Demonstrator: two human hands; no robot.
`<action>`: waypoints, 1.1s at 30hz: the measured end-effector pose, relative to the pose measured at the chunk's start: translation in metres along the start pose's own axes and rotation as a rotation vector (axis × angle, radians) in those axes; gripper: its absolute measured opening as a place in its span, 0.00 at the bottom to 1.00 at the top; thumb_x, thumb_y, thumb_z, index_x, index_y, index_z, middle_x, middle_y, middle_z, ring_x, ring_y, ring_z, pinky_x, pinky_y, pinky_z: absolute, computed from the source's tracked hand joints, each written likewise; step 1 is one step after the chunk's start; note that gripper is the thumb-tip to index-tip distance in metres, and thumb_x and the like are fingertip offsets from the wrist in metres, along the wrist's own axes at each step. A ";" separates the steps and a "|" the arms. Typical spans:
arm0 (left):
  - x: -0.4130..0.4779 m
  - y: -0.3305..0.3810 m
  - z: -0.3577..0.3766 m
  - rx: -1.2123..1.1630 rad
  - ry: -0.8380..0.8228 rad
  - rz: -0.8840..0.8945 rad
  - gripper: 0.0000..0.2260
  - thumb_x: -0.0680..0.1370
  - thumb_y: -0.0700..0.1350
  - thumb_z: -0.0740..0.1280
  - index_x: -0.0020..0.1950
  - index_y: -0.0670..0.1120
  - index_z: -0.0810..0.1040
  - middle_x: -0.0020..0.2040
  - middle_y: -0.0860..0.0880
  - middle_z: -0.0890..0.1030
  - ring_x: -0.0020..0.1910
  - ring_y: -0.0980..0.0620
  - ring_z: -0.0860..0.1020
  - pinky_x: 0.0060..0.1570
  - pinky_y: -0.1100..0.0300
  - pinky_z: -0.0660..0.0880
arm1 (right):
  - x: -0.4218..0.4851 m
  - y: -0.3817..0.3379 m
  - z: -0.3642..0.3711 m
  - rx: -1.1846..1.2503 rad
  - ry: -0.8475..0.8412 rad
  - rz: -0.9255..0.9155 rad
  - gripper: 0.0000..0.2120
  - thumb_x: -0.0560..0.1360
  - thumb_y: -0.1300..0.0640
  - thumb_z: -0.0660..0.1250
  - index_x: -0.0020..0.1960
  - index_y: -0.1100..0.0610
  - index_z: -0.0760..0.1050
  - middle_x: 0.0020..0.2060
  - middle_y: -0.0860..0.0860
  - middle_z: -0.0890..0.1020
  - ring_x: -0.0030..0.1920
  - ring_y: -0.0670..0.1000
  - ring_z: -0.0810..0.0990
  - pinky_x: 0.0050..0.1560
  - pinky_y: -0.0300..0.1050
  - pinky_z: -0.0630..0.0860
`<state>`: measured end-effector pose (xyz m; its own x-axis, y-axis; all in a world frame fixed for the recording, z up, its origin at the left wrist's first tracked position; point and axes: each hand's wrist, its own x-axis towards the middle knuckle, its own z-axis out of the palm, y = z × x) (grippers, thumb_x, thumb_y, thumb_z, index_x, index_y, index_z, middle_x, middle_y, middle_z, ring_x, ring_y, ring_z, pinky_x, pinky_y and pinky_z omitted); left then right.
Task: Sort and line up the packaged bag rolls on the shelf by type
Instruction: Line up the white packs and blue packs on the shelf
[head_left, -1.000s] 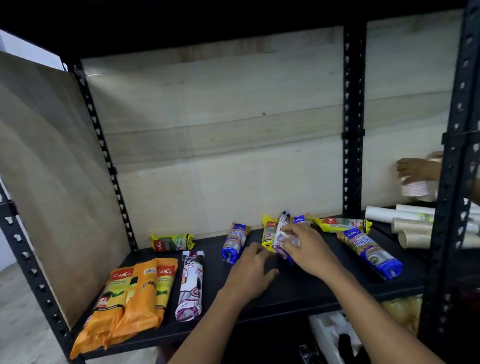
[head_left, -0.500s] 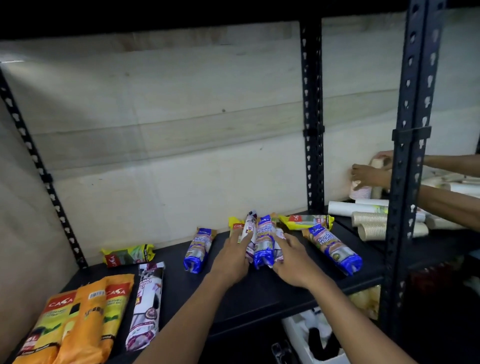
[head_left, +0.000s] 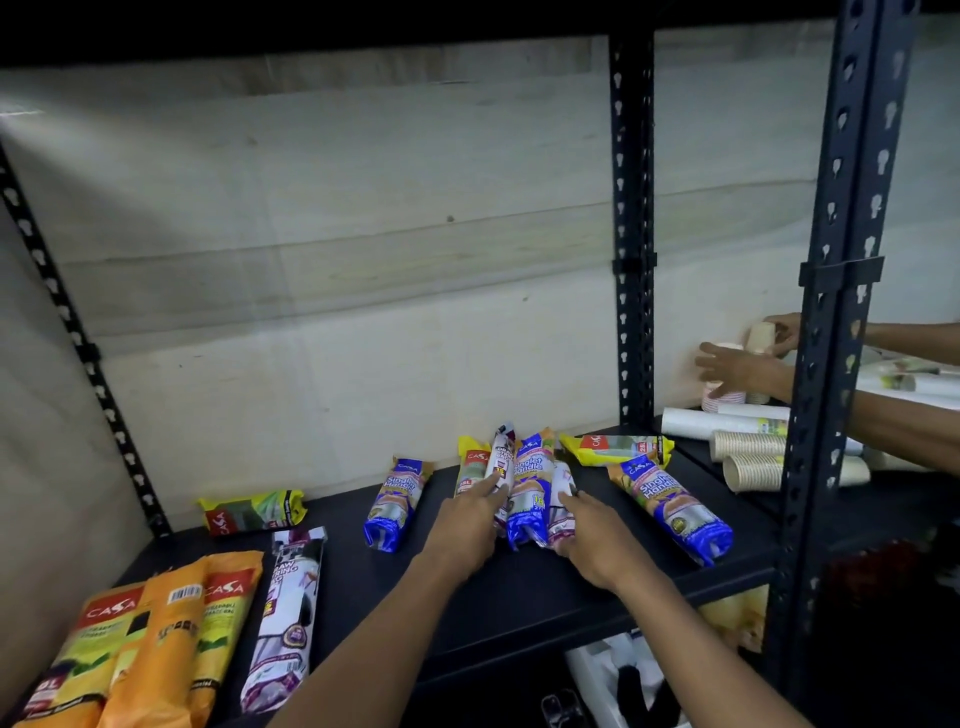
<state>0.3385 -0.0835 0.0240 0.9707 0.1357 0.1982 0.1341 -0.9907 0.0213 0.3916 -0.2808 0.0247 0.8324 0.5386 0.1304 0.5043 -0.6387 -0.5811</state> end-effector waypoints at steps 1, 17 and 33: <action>0.000 0.000 0.000 -0.002 0.019 -0.002 0.30 0.77 0.40 0.67 0.78 0.51 0.62 0.80 0.51 0.58 0.73 0.43 0.67 0.66 0.47 0.69 | 0.000 0.000 -0.002 -0.033 0.006 0.008 0.29 0.78 0.57 0.68 0.77 0.54 0.62 0.76 0.54 0.62 0.74 0.55 0.63 0.68 0.47 0.66; -0.064 -0.003 -0.048 -0.165 0.366 0.006 0.15 0.79 0.39 0.66 0.66 0.42 0.77 0.71 0.44 0.73 0.66 0.43 0.74 0.62 0.54 0.71 | -0.017 -0.024 -0.023 0.049 0.391 -0.028 0.17 0.80 0.55 0.65 0.67 0.58 0.76 0.64 0.56 0.77 0.63 0.56 0.75 0.62 0.48 0.71; -0.223 -0.038 -0.040 -0.115 0.503 -0.264 0.20 0.75 0.40 0.73 0.67 0.47 0.78 0.68 0.46 0.77 0.65 0.47 0.77 0.63 0.57 0.73 | -0.083 -0.089 0.054 0.308 0.210 -0.461 0.12 0.75 0.58 0.73 0.58 0.54 0.83 0.56 0.45 0.82 0.55 0.41 0.79 0.59 0.32 0.72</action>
<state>0.1087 -0.0759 0.0179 0.6893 0.3865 0.6128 0.3092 -0.9218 0.2337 0.2657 -0.2395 0.0223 0.5870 0.5821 0.5626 0.7607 -0.1588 -0.6294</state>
